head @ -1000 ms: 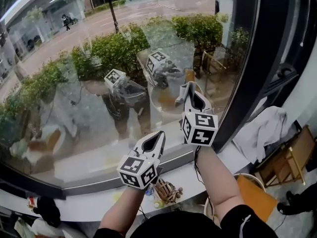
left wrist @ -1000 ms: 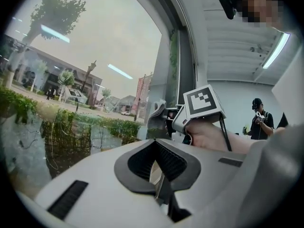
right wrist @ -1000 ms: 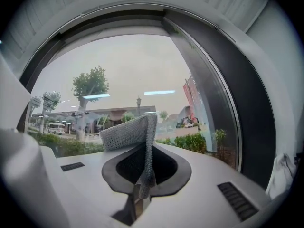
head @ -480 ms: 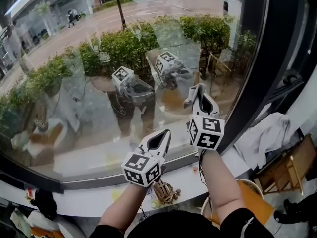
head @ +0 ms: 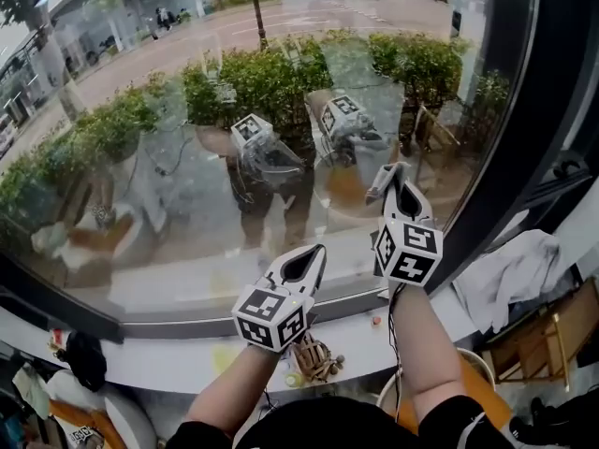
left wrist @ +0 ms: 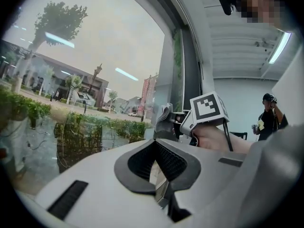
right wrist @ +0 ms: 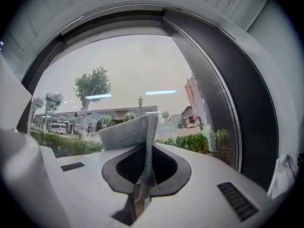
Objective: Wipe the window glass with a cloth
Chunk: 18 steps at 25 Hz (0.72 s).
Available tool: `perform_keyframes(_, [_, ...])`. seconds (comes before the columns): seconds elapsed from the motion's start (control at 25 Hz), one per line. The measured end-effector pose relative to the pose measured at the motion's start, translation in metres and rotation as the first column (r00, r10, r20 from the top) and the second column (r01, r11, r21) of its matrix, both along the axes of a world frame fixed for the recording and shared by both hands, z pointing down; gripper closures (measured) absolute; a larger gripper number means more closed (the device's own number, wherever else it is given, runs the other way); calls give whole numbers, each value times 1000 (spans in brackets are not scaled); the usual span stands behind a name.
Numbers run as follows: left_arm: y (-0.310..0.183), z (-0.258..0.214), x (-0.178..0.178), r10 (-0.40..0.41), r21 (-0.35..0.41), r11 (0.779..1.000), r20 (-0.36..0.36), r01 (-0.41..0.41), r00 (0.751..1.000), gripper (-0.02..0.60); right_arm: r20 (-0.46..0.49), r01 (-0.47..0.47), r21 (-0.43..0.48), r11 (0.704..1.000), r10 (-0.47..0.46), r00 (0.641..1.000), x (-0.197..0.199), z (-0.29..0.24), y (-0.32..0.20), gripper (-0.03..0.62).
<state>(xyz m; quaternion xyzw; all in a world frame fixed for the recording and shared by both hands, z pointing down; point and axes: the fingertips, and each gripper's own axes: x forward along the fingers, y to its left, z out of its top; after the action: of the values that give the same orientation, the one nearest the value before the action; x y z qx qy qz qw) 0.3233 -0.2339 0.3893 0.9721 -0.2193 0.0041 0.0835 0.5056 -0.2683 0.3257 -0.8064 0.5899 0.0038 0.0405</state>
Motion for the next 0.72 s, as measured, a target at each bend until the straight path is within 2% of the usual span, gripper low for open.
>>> perform_keyframes(0.16, [0,2,-31,-41,-5,999,4,41,999,574,32,40,9,999,-41,999,-26,5,1,556])
perform_keyframes(0.32, [5,-1,-93,-89,-10,996,-8,89,996,574,45,94,-4,996,-94,995,-90,12,9,555])
perform_keyframes(0.56, [27,6,-140,-145,-22,989,-1,145,989,574,60,180,-39,983,-178,982,-146,37,31,554])
perform_keyframes(0.72, [39,11,-198,-182,-40,982,-3,182,983,574,64,238,-71,969,-234,970,-211,52,47,554])
